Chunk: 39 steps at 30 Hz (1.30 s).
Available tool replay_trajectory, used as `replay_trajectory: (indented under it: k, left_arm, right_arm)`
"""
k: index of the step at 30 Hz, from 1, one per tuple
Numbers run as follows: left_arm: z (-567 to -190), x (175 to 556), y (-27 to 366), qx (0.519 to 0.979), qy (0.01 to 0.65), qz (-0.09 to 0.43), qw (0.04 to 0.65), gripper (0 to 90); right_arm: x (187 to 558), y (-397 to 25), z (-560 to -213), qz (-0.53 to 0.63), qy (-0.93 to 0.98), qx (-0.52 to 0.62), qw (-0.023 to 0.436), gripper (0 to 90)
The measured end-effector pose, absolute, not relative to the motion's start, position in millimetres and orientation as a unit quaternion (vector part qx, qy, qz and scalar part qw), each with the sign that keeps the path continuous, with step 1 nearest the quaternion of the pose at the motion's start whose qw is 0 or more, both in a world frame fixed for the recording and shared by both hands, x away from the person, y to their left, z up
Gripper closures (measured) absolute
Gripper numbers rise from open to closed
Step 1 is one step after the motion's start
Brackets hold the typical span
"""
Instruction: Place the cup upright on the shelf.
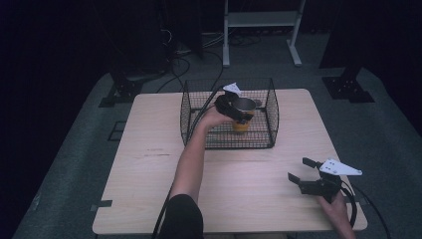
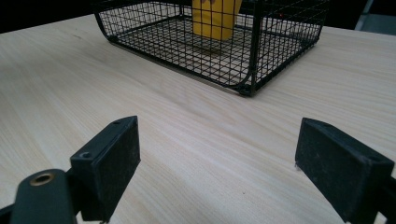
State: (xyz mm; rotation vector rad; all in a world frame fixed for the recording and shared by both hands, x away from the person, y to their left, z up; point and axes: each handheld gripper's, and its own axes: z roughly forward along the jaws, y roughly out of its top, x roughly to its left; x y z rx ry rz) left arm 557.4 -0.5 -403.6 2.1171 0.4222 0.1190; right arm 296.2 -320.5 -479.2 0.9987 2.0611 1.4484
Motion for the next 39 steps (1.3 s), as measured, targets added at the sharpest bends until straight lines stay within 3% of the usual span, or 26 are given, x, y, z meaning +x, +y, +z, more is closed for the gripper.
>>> replay_trajectory:
  k: [39]
  left_arm:
    - [-412.2,554.3,-9.3,0.889,0.156,0.043,0.429,13.1]
  right_arm:
    - [296.2,-320.8,-479.2,0.523,0.742,0.359,0.215,13.0]
